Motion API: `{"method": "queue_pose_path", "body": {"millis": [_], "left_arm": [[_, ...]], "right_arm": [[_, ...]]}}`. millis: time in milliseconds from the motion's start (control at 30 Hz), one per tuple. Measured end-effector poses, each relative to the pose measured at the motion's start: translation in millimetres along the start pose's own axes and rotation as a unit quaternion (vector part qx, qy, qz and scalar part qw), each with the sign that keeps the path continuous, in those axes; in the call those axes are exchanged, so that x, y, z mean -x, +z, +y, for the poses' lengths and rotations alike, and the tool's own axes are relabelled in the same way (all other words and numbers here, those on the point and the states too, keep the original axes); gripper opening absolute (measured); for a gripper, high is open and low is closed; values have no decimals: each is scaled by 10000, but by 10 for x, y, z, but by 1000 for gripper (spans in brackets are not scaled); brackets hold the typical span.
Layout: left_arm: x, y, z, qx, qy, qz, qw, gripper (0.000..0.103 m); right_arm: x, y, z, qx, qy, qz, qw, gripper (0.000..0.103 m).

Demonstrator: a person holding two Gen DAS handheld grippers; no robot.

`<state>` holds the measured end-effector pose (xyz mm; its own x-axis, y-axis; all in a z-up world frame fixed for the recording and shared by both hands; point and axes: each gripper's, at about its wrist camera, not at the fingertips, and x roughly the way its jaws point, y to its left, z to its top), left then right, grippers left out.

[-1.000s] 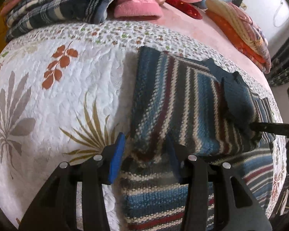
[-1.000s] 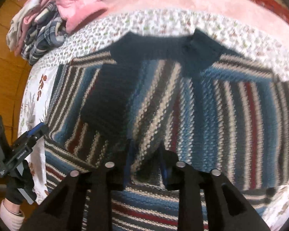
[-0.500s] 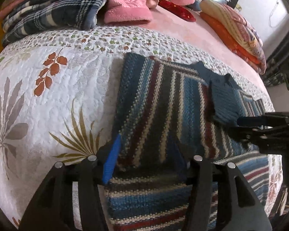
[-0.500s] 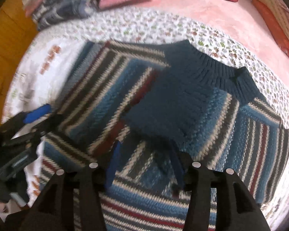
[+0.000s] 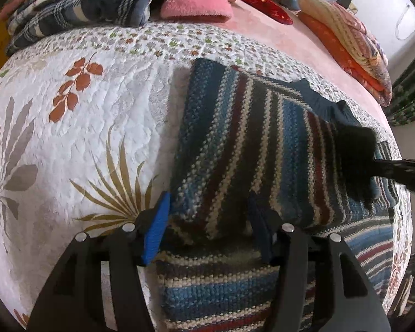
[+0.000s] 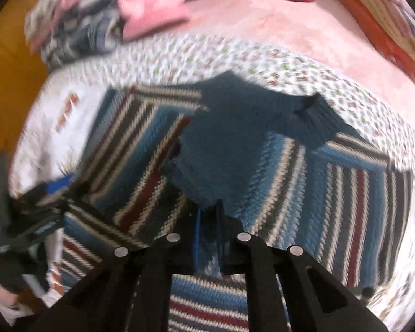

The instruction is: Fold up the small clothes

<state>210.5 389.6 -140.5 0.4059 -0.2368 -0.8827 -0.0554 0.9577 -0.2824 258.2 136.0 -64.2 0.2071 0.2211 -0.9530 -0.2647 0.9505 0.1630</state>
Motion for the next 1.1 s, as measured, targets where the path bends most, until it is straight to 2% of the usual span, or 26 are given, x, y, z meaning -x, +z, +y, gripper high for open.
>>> {"method": "queue_pose_path", "body": {"millis": [133, 200, 333, 433, 500, 567, 667, 767, 900, 933, 1000, 1033, 1067, 1100], "left_arm": [[-15, -12, -19, -36, 59, 9, 10000, 56], [-16, -12, -37, -106, 107, -5, 9999, 56], [-15, 3, -37, -109, 139, -18, 9998, 56], [73, 52, -64, -147, 320, -214, 9991, 56], [232, 126, -88, -207, 361, -538, 9977, 56], [346, 177, -128, -255, 234, -752, 9966, 56], [426, 208, -233, -295, -141, -854, 9958, 56], [357, 172, -348, -318, -439, -699, 9961, 56], [181, 76, -482, -599, -466, -401, 9963, 56], [139, 39, -510, -673, -432, -328, 9963, 56], [45, -4, -537, -763, -372, -180, 9962, 56], [21, -12, -527, -767, -358, -140, 9963, 56], [-5, -28, -513, -759, -346, -93, 9965, 56], [-16, -34, -493, -747, -347, -65, 9966, 56]], "right_arm": [[285, -83, -374, -560, 298, -285, 9976, 9], [392, -153, -604, -783, 294, -360, 9958, 9], [365, -355, -1111, -1275, 204, -190, 9915, 10], [299, -528, -1427, -1597, 198, -27, 9870, 24], [321, -647, -1632, -1855, 206, -101, 9824, 30], [340, -709, -1772, -2101, 415, -220, 9765, 46], [303, -752, -1940, -2457, 820, -308, 9654, 50], [171, -734, -1984, -2594, 852, -187, 9618, 50], [-61, -746, -1956, -2664, 820, 49, 9604, 49], [-88, -749, -1930, -2633, 820, 64, 9612, 45], [-77, -741, -1857, -2409, 601, 6, 9687, 41], [-57, -734, -1834, -2295, 519, -37, 9719, 32], [-35, -727, -1817, -2209, 442, -82, 9743, 19], [6, -729, -1819, -2146, 398, -153, 9758, 13]]}}
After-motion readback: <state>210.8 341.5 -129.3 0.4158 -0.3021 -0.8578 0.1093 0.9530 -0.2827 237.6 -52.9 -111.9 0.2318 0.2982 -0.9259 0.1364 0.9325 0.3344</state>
